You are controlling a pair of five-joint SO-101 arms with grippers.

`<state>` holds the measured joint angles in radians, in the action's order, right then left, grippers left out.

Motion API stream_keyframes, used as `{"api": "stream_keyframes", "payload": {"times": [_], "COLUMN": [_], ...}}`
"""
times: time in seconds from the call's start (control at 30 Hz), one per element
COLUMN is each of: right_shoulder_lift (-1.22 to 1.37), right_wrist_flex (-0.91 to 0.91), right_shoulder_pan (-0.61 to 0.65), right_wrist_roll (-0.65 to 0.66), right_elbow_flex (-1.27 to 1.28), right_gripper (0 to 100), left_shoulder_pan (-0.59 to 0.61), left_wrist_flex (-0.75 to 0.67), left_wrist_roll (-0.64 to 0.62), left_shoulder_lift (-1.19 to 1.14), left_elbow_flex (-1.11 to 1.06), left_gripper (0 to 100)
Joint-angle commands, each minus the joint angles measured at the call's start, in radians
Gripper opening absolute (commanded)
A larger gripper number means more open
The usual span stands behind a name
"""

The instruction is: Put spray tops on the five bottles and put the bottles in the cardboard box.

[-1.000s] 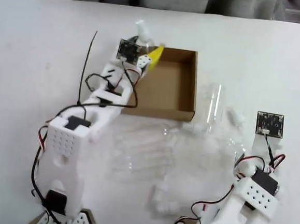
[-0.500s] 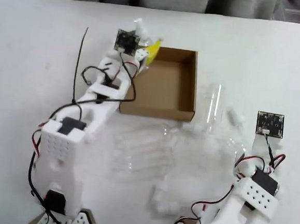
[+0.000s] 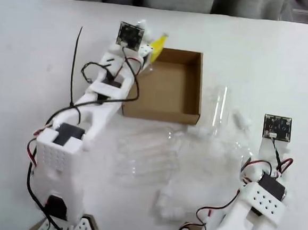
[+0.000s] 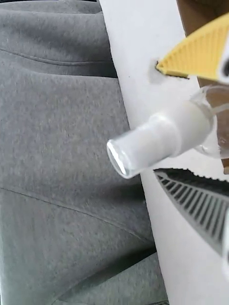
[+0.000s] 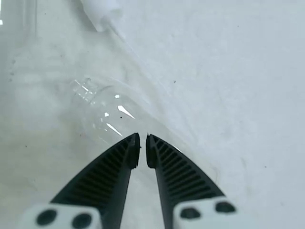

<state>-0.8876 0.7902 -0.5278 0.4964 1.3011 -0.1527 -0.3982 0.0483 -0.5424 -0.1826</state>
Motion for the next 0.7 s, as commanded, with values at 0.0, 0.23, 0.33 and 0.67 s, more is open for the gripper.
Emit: {"api": "stream_keyframes", "payload": {"times": [0.0, 0.23, 0.33, 0.67], "right_shoulder_lift": [0.01, 0.01, 0.01, 0.01], "right_wrist_flex": [-0.002, -0.002, -0.002, -0.002], "right_shoulder_pan": [0.008, 0.008, 0.008, 0.008], "right_wrist_roll": [0.008, 0.008, 0.008, 0.008], "right_elbow_flex": [0.017, 0.017, 0.017, 0.017], "right_gripper": [1.7, 1.7, 1.7, 1.7], "left_shoulder_pan": [0.004, 0.01, 0.008, 0.002], "left_wrist_flex": [0.003, 0.12, 0.18, 0.189], "left_wrist_roll": [0.003, 0.003, 0.003, 0.003], "left_shoulder_lift": [0.084, 0.186, 0.225, 0.283], "left_elbow_flex": [0.018, 0.011, 0.012, 0.009], "left_gripper": [31, 31, 31, 31]}}
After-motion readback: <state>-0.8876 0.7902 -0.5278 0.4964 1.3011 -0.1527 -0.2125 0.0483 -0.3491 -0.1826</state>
